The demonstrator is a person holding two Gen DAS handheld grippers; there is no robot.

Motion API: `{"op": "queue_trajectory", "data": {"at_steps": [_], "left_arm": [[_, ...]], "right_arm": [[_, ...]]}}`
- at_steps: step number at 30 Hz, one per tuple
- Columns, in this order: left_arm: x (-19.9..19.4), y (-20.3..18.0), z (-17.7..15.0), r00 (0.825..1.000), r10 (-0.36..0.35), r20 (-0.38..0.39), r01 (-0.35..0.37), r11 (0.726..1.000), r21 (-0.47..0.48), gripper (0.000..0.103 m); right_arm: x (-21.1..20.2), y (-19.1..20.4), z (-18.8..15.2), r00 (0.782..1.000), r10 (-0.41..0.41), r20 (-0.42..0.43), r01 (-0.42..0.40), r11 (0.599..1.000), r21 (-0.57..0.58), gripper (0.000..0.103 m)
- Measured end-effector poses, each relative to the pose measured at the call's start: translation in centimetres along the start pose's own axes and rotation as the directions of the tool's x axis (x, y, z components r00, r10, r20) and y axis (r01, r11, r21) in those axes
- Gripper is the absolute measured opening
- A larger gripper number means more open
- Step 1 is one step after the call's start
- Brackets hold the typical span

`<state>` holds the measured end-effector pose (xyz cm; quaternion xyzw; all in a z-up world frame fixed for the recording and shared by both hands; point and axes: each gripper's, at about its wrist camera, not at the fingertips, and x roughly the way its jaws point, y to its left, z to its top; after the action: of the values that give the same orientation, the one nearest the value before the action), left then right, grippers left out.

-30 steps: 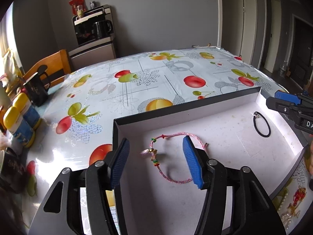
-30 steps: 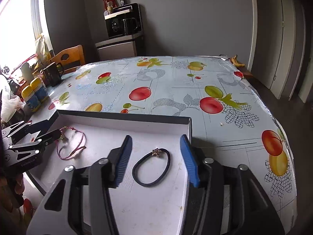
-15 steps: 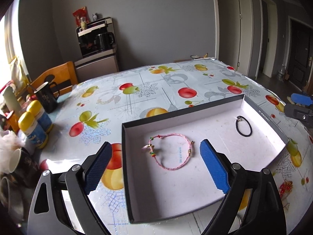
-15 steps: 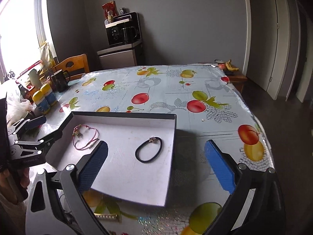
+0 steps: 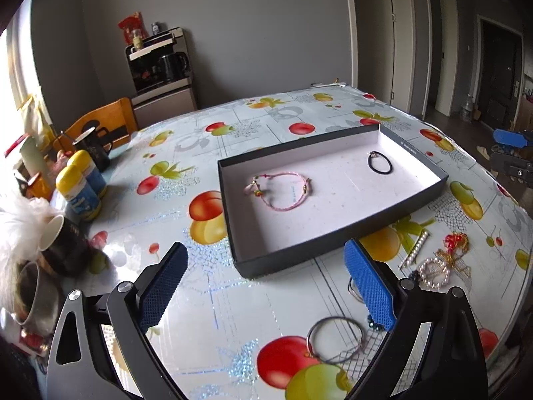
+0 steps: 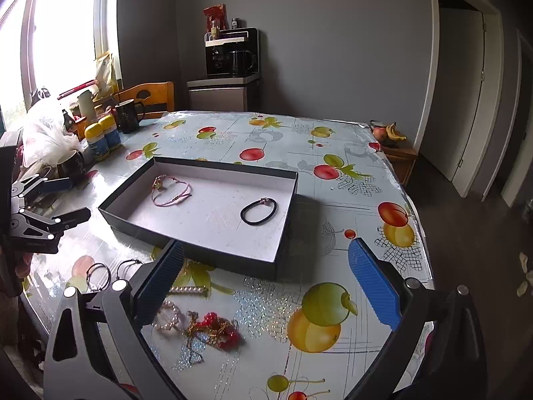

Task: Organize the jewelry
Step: 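Withdraw both open tools from the box back toward the jewelry pile, then grasp a silver bangle with the left tool while the right tool grasps the red beaded brooch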

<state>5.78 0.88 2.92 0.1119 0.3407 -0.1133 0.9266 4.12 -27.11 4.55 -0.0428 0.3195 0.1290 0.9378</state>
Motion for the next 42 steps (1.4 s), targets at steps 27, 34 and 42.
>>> {"op": "queue_trajectory", "data": {"at_steps": [27,34,42], "left_arm": [[1.7,-3.0,-7.3,0.983,-0.092,-0.158,0.103,0.993,0.064,0.097],[2.0,-3.1,-7.3,0.981,-0.103,-0.162,0.115,0.991,0.062,0.097],[2.5,-3.0,-7.1,0.977,-0.131,-0.165,0.138,0.99,0.034,0.097]], "right_arm": [[2.9,2.0,-6.8,0.978,0.057,-0.199,-0.066,0.997,-0.04,0.097],[3.1,3.0,-7.0,0.978,0.046,-0.201,-0.066,0.993,-0.093,0.097],[3.6,2.8,-7.0,0.977,0.055,-0.207,-0.071,0.995,-0.071,0.097]]}}
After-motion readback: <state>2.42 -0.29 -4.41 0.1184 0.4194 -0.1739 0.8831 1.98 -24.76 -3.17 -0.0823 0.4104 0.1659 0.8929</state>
